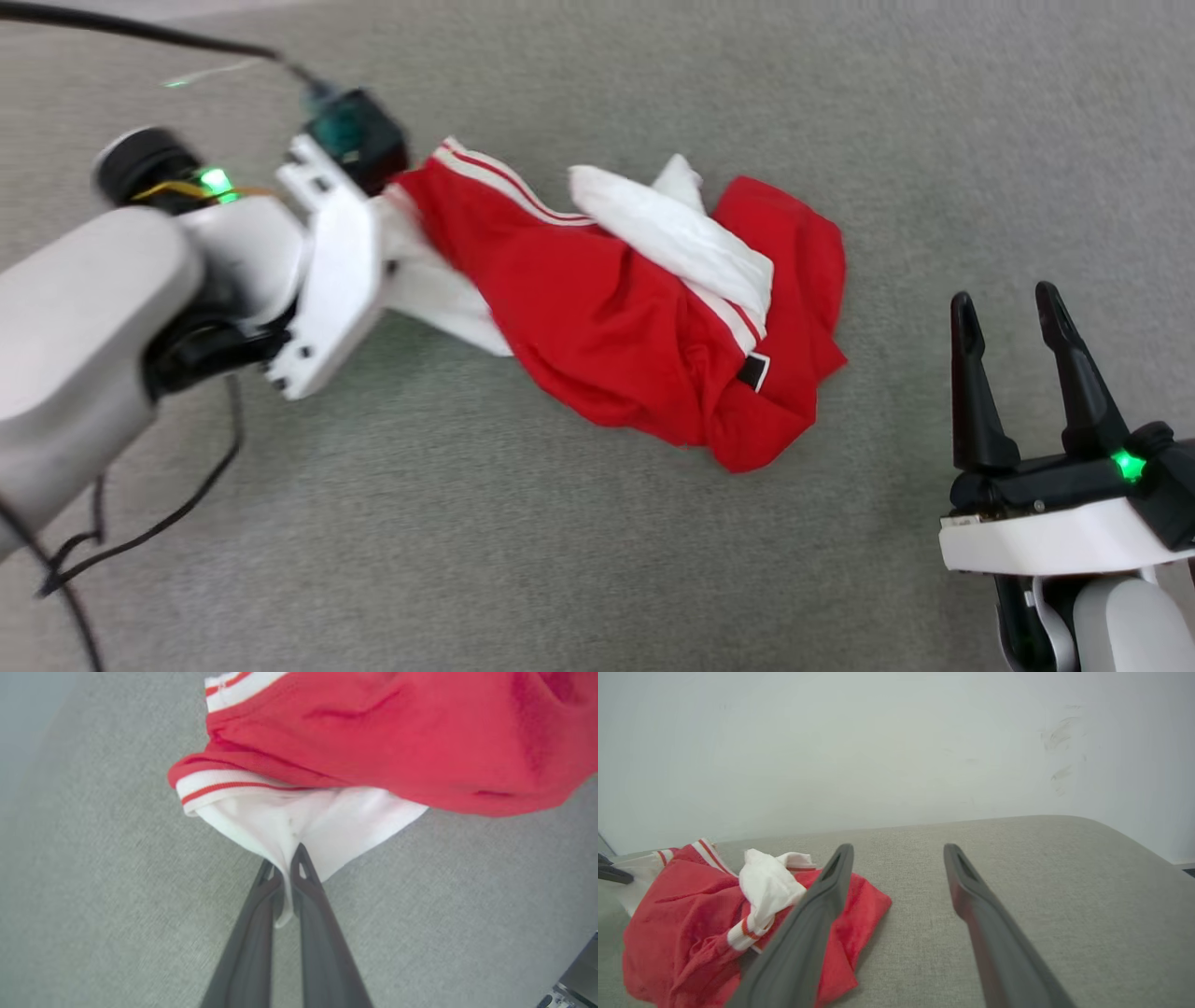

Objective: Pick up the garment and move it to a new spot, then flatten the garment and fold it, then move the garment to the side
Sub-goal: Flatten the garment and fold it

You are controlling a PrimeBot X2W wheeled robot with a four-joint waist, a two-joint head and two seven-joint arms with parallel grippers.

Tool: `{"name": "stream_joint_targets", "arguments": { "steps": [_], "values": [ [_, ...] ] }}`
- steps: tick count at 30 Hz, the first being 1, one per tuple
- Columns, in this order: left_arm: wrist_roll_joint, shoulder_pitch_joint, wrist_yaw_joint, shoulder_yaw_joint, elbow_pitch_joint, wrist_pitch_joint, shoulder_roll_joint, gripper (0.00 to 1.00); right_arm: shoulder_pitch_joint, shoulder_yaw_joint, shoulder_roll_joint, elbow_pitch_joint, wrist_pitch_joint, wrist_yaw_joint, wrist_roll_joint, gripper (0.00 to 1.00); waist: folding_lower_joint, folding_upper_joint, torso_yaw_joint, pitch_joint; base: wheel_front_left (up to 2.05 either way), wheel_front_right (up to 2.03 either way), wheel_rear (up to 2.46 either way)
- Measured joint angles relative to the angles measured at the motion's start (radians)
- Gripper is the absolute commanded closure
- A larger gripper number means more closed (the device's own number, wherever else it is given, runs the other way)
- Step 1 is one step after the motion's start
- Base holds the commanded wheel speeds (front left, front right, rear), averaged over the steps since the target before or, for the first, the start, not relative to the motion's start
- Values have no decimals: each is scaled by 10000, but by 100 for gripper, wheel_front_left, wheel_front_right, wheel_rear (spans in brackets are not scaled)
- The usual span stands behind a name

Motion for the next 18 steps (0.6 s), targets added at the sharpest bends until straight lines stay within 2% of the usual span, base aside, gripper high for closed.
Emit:
{"name": "stream_joint_targets", "arguments": {
  "steps": [6,9,13,17,18],
  "values": [
    [-604,1080,447,86,-282,-224,1360,100,137,-77,0,38,0,0,-61,0,0,0,439,-366,0,0,0],
    [-963,1769,750,84,-198,-481,1766,100,159,-71,0,59,0,0,-77,0,0,0,498,-398,0,0,0],
    [-1432,2629,984,19,284,-815,1960,100,167,-40,0,92,0,0,-86,0,0,0,455,-373,0,0,0],
    [-1674,3031,1068,96,742,-1453,1760,100,252,-140,0,134,0,0,-132,0,0,0,479,-455,0,0,0],
    [-1664,3072,1097,132,836,-1701,1662,10,300,-174,0,144,0,-2,-176,0,0,0,505,-496,0,0,0]
  ]
}}
